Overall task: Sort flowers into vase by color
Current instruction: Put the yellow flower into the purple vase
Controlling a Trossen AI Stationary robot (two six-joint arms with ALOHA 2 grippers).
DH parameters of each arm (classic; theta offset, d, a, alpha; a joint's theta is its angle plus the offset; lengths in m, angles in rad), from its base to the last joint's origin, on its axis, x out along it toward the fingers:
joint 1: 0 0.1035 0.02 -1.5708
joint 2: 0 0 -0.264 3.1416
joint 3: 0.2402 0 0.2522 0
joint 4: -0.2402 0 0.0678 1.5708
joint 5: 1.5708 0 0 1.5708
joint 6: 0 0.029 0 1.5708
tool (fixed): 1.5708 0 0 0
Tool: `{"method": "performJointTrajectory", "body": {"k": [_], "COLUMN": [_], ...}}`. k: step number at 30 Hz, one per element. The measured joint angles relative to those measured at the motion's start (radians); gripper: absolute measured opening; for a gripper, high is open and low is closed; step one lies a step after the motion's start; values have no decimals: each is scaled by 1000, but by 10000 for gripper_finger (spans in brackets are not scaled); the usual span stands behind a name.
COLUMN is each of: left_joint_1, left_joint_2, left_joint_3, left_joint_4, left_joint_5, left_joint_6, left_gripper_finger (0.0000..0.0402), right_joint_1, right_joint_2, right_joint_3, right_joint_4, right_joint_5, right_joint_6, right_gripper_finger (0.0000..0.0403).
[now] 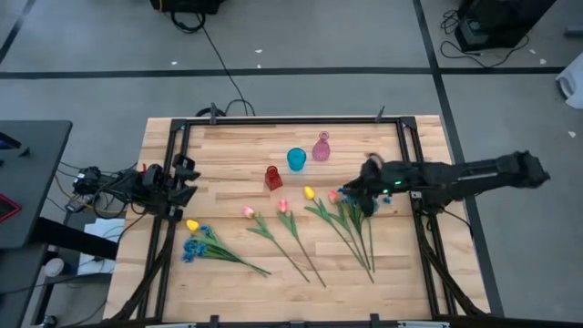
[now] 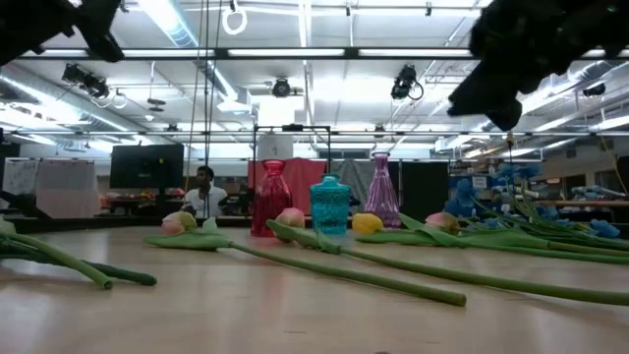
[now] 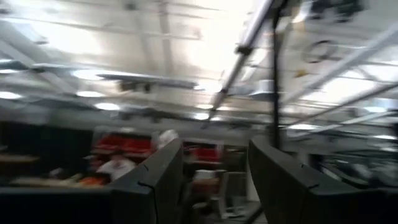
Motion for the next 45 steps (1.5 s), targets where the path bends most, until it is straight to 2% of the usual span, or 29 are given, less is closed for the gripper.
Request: {"method": "performJointTrajectory", "body": {"k": [2,5,10,16,20,27,33,40,45], "left_joint_1": [0,0,0,0,0,0,0,0,0], "left_joint_2": [0,0,42,162,274,510,654,728,735], "left_joint_3": [0,0,0,8,72,195,217,217,217], "left_joint_4": [21,15,-5,-78,-185,-231,-182,-133,-121], "left_joint_5": [51,33,-145,-383,-441,-444,-443,-441,-440], "left_joint_6": [4,38,53,-31,-124,-116,-100,-74,-70], "left_gripper_finger": [188,188,188,188,188,188,188,188,188], "right_joint_1": [29,83,170,206,208,219,218,219,222], "right_joint_2": [99,239,452,662,765,888,945,973,978], "right_joint_3": [72,182,334,440,482,557,582,585,585], "right_joint_4": [-125,-297,-414,-439,-453,-510,-515,-505,-498], "right_joint_5": [2,7,40,-23,-56,-19,-30,-22,-29], "right_joint_6": [54,136,239,298,311,311,311,309,318], "right_gripper_finger": [126,126,125,125,125,125,119,94,42]}}
